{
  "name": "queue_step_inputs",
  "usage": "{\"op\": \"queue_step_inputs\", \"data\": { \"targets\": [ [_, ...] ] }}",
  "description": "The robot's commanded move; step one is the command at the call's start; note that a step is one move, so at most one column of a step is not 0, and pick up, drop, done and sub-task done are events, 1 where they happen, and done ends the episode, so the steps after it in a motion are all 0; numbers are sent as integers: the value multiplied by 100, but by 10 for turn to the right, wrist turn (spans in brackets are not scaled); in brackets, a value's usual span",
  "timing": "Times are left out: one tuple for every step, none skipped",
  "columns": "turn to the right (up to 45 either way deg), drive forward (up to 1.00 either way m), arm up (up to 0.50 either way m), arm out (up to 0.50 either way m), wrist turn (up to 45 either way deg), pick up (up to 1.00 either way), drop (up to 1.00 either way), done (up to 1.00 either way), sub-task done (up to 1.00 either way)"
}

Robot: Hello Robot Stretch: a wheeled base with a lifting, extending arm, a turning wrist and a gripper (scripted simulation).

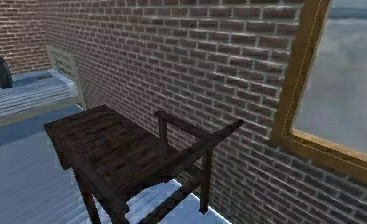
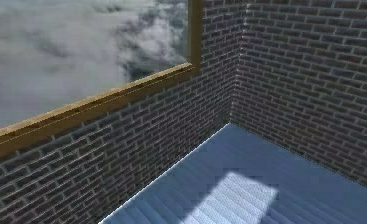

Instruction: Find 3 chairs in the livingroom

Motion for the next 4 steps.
{"op": "queue_step_inputs", "data": {
  "targets": [
    [0, 5, 0, 0, 0, 0, 0, 0, 0],
    [450, 0, 0, 0, 0, 0, 0, 0, 0],
    [450, 0, 0, 0, 0, 0, 0, 0, 0],
    [30, 0, 0, 0, 0, 0, 0, 0, 0]
  ]
}}
